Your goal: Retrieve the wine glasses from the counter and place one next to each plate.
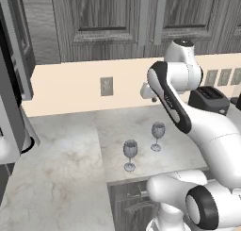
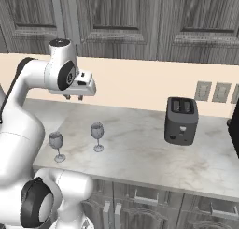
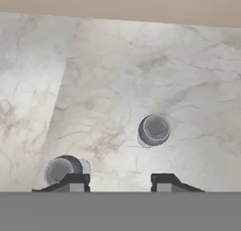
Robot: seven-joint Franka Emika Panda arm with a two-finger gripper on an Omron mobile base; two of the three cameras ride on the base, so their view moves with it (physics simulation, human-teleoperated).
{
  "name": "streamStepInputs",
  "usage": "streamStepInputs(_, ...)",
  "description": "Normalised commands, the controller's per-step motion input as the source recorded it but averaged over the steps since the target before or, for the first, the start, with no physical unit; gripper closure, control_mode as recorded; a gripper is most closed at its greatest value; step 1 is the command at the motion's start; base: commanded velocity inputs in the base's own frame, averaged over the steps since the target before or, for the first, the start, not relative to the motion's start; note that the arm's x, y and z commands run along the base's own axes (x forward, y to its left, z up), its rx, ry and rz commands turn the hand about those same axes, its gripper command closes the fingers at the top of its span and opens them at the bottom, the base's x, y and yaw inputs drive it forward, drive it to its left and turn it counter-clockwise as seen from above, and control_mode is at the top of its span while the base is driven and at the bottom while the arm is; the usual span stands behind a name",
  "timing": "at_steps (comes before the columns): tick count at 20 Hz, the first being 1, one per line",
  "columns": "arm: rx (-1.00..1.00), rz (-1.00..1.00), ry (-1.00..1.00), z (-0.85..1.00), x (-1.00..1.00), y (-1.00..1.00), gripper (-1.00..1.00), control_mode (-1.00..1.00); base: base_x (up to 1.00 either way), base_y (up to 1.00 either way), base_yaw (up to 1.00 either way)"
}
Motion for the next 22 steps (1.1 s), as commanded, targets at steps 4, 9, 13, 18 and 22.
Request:
streamStepInputs(4,0.00,0.00,0.00,-0.03,-0.19,0.00,-1.00,-1.00,0.00,0.00,0.00)
streamStepInputs(9,0.02,-0.07,0.01,-0.15,-0.52,-0.20,-1.00,-1.00,0.00,0.00,0.00)
streamStepInputs(13,0.15,-0.18,0.00,-0.01,-0.49,-0.49,-1.00,-1.00,0.00,0.00,0.00)
streamStepInputs(18,0.25,-0.26,0.04,0.00,-0.47,-0.46,-1.00,-1.00,0.00,0.00,0.00)
streamStepInputs(22,0.25,-0.35,0.08,-0.03,-0.20,-0.52,-1.00,-1.00,0.00,0.00,0.00)
